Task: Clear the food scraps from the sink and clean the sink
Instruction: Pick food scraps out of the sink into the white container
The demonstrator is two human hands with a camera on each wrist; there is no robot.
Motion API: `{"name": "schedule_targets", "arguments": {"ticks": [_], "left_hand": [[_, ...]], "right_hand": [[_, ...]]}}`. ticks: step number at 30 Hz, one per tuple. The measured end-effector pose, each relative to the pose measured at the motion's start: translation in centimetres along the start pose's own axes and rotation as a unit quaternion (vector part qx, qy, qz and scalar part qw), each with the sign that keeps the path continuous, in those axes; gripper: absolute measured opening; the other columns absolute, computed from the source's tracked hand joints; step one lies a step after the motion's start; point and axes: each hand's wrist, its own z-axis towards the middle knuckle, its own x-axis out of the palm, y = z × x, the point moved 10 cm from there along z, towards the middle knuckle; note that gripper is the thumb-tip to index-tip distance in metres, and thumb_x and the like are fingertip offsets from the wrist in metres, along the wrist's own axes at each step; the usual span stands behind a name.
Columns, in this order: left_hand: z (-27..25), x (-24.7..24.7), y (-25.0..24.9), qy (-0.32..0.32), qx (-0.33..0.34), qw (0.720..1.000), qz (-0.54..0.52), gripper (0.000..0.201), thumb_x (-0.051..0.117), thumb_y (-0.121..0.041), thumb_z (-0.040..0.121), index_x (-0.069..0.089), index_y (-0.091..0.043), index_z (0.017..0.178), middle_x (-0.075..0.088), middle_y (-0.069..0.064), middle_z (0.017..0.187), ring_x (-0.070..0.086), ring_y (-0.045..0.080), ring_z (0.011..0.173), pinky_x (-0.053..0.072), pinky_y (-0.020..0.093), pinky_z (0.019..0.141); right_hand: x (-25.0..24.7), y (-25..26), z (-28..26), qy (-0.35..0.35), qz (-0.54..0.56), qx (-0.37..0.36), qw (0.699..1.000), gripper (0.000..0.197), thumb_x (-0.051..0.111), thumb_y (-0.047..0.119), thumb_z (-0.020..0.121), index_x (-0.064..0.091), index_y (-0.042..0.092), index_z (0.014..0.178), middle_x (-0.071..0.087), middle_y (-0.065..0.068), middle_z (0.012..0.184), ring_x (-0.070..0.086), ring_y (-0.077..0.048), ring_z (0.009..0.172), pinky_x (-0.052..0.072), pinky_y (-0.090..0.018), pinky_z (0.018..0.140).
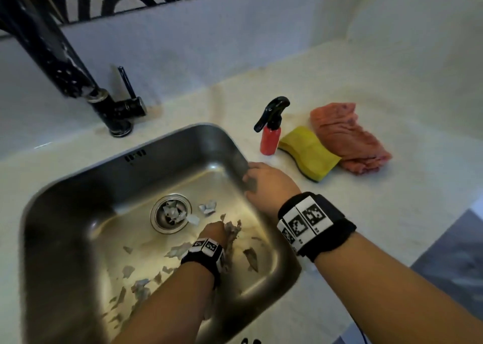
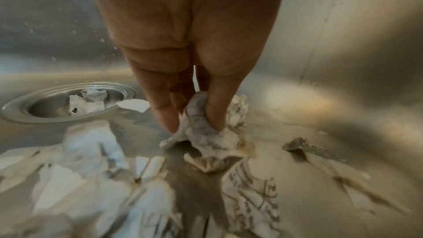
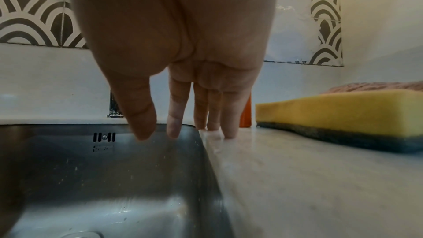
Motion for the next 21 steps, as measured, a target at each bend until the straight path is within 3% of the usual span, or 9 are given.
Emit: {"name": "schedule_targets", "arguments": {"ticks": [4,8,12,14,17,21], "left_hand": [[-0.7,-1.9,0.8,-0.027,-0.025,0.999,-0.013,0.03,0.045,-0.02,0.098,0.055,-0.006,0.122,0.058,0.014,0.127,0.055,0.024,0.118,0.04,0.028,0.098],[-2.8,-6.0,0.0,-0.103,-0.018,0.994,-0.041,0.039,0.048,-0.023,0.095,0.05,-0.008,0.131,0.052,0.018,0.134,0.051,0.032,0.123,0.04,0.036,0.101],[-6.4,-9.6,-2.1,-0.149,0.002,0.988,-0.05,0.027,0.052,-0.016,0.091,0.061,-0.004,0.113,0.064,0.017,0.118,0.059,0.032,0.111,0.046,0.035,0.09],[-8.8,-11.3,-3.8,-0.187,0.021,0.98,-0.058,0.022,0.053,-0.02,0.091,0.064,-0.006,0.103,0.067,0.015,0.11,0.06,0.031,0.106,0.046,0.033,0.083],[-12.6,-12.8,-6.8,-0.219,0.039,0.97,-0.099,0.013,0.06,-0.026,0.089,0.062,-0.014,0.087,0.065,0.01,0.094,0.062,0.028,0.096,0.039,0.026,0.07],[-18.7,-14.5,-12.3,-0.258,0.092,0.951,-0.145,0.009,0.062,-0.022,0.084,0.057,-0.018,0.077,0.061,0.004,0.079,0.059,0.024,0.08,0.037,0.024,0.066]], "right_hand": [[-0.1,-0.3,-0.8,0.011,0.0,0.003,1.0,0.037,0.055,0.021,0.09,0.056,0.017,0.126,0.041,-0.002,0.144,0.045,-0.021,0.128,0.036,-0.03,0.104],[-0.7,-1.0,-2.1,0.017,-0.016,0.018,1.0,0.035,0.056,0.028,0.09,0.056,0.019,0.124,0.051,-0.004,0.133,0.049,-0.024,0.122,0.042,-0.034,0.101],[-1.5,-2.0,-3.9,0.018,-0.013,0.006,1.0,0.035,0.057,0.031,0.09,0.056,0.021,0.124,0.055,-0.003,0.13,0.051,-0.024,0.12,0.044,-0.033,0.098],[-2.2,-2.8,-5.0,0.01,-0.016,-0.003,1.0,0.035,0.057,0.032,0.089,0.057,0.022,0.123,0.055,-0.004,0.129,0.051,-0.024,0.119,0.044,-0.034,0.097],[-3.5,-4.8,-7.1,-0.003,-0.001,0.0,1.0,0.032,0.058,0.033,0.09,0.057,0.023,0.12,0.055,-0.003,0.129,0.051,-0.023,0.118,0.044,-0.033,0.095],[-5.8,-8.1,-11.1,-0.019,0.024,-0.006,0.999,0.033,0.058,0.034,0.09,0.056,0.026,0.122,0.057,0.0,0.129,0.053,-0.021,0.117,0.044,-0.033,0.095]]}}
